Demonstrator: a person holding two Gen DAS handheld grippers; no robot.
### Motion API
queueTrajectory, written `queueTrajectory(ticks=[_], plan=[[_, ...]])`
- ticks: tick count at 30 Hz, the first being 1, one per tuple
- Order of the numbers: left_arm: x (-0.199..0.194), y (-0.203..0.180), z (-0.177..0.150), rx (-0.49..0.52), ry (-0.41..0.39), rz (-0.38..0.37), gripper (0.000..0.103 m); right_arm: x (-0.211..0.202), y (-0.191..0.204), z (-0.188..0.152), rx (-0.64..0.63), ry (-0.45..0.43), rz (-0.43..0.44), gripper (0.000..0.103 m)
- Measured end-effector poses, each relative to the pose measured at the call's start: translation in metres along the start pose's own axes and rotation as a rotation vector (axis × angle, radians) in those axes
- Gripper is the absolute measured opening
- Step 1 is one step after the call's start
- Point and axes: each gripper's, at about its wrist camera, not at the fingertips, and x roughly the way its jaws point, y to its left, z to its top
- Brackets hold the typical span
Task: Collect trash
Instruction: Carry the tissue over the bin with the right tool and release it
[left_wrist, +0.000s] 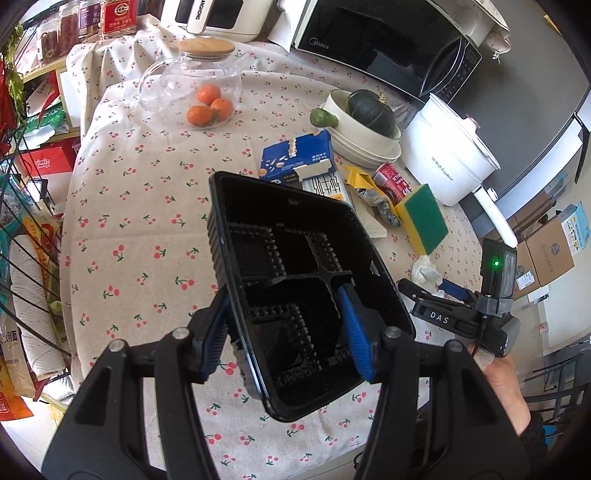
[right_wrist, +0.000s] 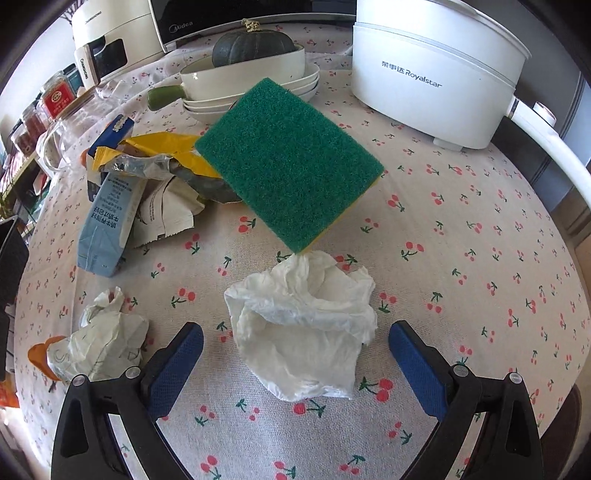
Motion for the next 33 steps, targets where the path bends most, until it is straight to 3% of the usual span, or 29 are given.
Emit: queueTrajectory(ticks=[3, 7, 12, 33], plan=[[0.002, -0.004, 0.000, 0.010, 0.004, -0.002, 0.059, -0.001, 0.000, 0.000, -0.016, -0.020, -0.030, 0.077], [0.004, -0.011, -0.001, 0.024, 0.007, -0.010, 0.059, -0.010, -0.008, 0.001, 0.000, -0.024, 0.017, 0.047], [0.003, -0.018, -0.004, 0.040, 0.006, -0.019, 0.059, -0.028, -0.019, -0.002, -0.002, -0.034, 0.035, 0.034], [0.003, -0.046, -0.011, 0.065, 0.008, -0.072, 0.059, -0.106, -0.078, -0.020, 0.086, -0.107, 0.081, 0.026]])
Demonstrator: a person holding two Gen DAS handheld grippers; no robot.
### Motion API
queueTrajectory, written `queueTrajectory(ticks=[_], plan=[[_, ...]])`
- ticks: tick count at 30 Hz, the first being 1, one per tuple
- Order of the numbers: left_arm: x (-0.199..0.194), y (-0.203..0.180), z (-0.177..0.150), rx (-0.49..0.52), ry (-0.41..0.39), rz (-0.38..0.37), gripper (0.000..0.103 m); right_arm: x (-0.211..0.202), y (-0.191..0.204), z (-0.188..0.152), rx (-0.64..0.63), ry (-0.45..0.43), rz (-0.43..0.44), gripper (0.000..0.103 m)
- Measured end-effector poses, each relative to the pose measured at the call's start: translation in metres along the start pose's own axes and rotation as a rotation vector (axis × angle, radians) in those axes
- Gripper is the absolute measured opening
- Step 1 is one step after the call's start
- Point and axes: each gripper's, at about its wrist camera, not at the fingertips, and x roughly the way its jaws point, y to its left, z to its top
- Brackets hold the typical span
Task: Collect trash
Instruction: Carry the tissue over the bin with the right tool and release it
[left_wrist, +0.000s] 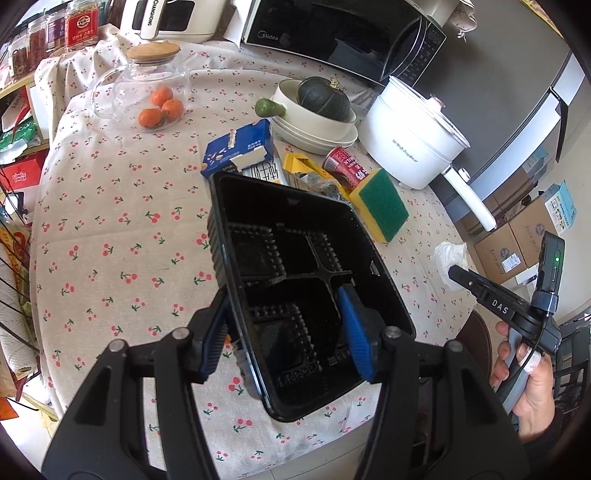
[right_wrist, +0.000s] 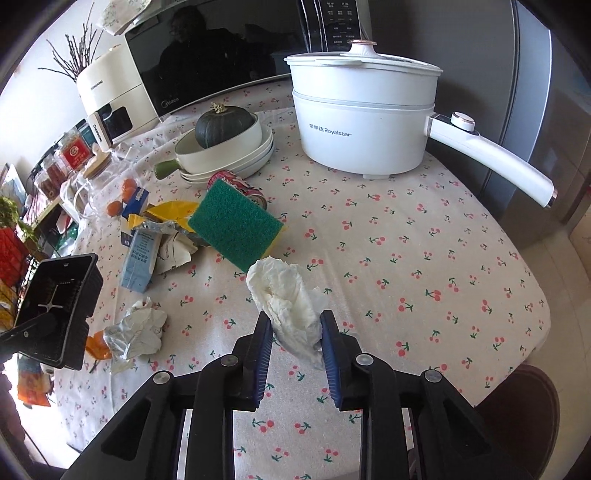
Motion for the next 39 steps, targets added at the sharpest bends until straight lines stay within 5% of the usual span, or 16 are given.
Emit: queueTrajectory(ticks=[13, 25, 39], plan=[[0.008, -0.040, -0.005, 0.066, 0.015, -0.047, 0.059, -0.043, -0.035, -0.014, 0.057, -0.042, -0.001, 0.024], [0.036, -0.132, -0.026, 0.210, 0.077, -0.151, 0.059, -0.087, -0.114, -0.056, 0.150, -0.048, -0.079, 0.024], [0.095, -0.267, -0.113, 0.502, 0.217, -0.300, 0.059, -0.129, -0.217, -0.136, 0.291, -0.012, -0.208, 0.024]])
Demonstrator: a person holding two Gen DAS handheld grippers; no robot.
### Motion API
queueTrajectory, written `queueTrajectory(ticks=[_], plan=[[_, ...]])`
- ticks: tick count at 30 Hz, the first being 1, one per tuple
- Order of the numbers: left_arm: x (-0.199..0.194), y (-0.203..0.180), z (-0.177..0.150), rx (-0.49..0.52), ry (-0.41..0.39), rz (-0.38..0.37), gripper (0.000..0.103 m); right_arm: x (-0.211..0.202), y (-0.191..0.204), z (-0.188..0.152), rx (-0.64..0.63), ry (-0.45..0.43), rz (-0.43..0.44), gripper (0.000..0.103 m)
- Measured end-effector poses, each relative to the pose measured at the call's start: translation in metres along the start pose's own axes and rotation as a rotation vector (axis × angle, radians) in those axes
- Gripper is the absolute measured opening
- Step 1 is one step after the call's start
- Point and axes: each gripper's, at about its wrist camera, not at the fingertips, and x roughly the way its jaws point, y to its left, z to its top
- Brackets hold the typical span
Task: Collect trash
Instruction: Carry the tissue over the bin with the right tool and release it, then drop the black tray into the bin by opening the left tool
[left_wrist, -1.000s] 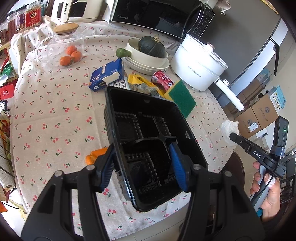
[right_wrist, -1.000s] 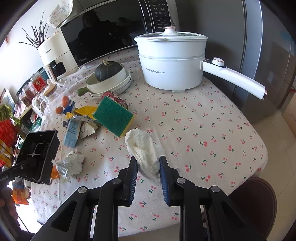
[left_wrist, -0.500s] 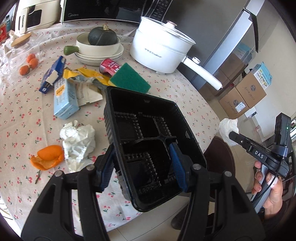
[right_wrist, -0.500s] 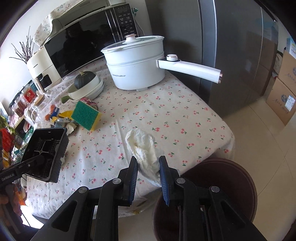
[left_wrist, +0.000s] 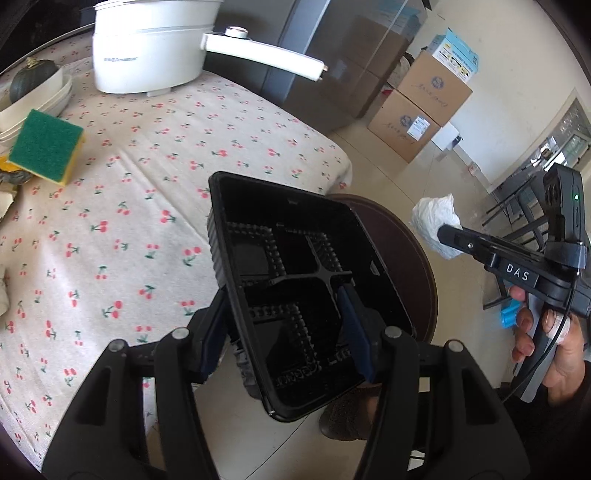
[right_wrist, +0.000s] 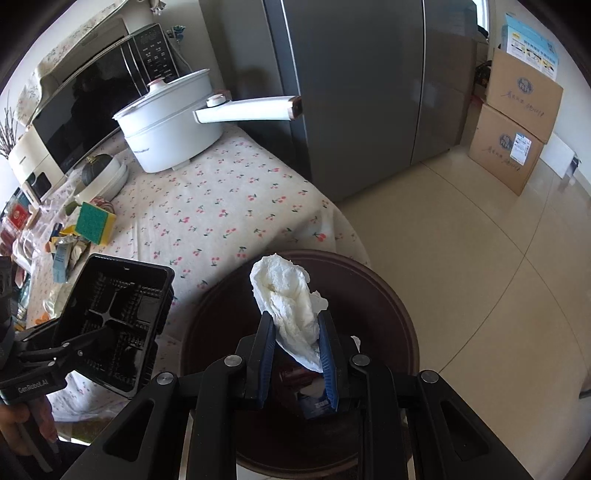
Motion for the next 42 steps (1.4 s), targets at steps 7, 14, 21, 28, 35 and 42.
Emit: queueTrajectory(ticks=[7, 14, 21, 28, 35, 42], plan=[[0.033, -0.032, -0.008, 0.104, 0.027, -0.062, 0.062, -0.004, -0.035, -0.019, 0.026, 0.019, -0.035, 0.024], [0.037, -0.036, -0.008, 0.145, -0.003, 0.076, 0.094, -0.005, -0.052, -0.027, 0.036, 0.033, -0.052, 0.024], [0.033, -0.021, -0.010, 0.111, 0.000, 0.127, 0.096, -0.002, -0.045, -0.025, 0.023, 0.039, -0.039, 0.024], [0.025, -0.011, -0.013, 0.094, 0.007, 0.167, 0.097, 0.006, -0.031, -0.022, 0.010, 0.066, -0.006, 0.052], [0.014, 0.002, -0.014, 0.065, 0.002, 0.188, 0.097, 0.004, -0.026, -0.019, 0.042, 0.054, 0.025, 0.082], [0.003, 0.013, -0.017, 0.043, -0.002, 0.207, 0.097, 0.005, -0.012, -0.013, 0.029, 0.056, 0.028, 0.082]])
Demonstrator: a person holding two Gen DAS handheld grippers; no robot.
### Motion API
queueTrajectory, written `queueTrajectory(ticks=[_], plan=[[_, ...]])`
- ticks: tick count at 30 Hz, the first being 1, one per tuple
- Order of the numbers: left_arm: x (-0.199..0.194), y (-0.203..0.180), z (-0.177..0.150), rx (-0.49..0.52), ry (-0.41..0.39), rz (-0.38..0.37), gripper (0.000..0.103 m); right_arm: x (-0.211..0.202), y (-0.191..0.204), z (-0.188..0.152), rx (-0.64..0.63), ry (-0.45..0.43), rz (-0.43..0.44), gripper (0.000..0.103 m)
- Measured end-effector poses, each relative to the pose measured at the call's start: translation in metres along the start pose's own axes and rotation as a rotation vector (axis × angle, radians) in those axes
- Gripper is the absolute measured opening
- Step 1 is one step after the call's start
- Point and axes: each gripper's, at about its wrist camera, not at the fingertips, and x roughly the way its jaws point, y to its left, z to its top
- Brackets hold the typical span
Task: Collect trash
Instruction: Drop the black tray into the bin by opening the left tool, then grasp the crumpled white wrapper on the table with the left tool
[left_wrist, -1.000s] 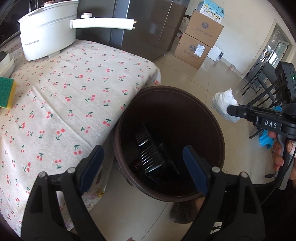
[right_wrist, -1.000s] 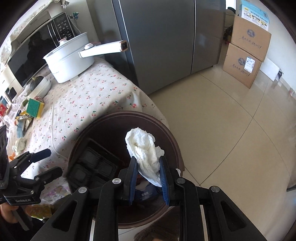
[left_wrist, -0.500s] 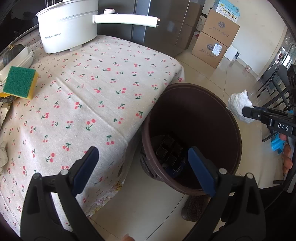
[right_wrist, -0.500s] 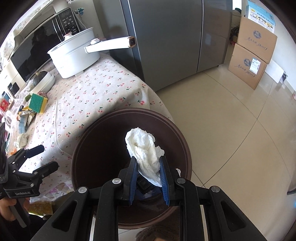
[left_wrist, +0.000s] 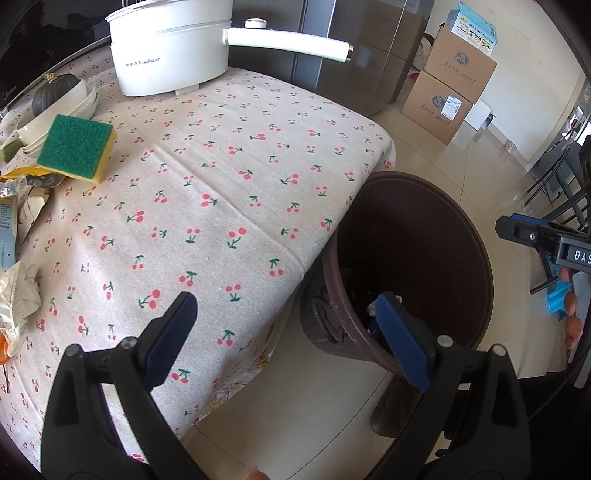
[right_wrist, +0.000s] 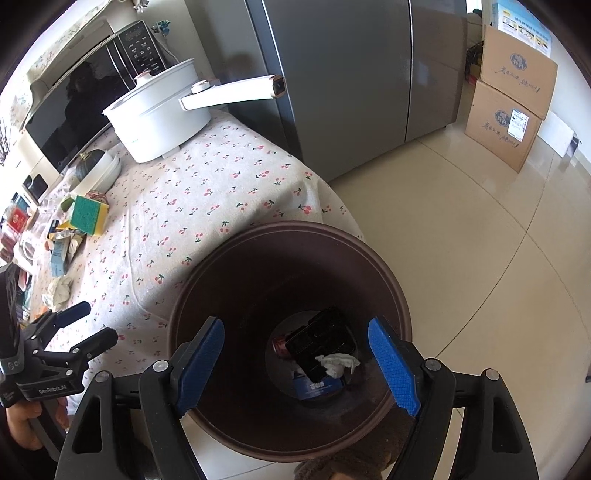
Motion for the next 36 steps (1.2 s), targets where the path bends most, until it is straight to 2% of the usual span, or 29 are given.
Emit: queueTrajectory(ticks=[11, 28, 32, 36], plan=[[-0.023, 0.048, -0.004, -0.074, -0.001, 0.068, 0.097, 0.005, 0.047, 0.018, -0.053, -0.008, 0.040, 0.083], [-0.068, 0.163, -0.023, -0.317, -0.029, 0.141, 0.097, 0.027, 0.148, 0.037, -0.184, 0.014, 0.115, 0.084], [-0.070, 0.189, -0.026, -0.362, -0.028, 0.167, 0.097, 0.033, 0.165, 0.040, -0.205, 0.022, 0.128, 0.084], [-0.062, 0.215, -0.026, -0.430, -0.013, 0.154, 0.096, 0.040, 0.177, 0.041, -0.231, 0.034, 0.130, 0.084]])
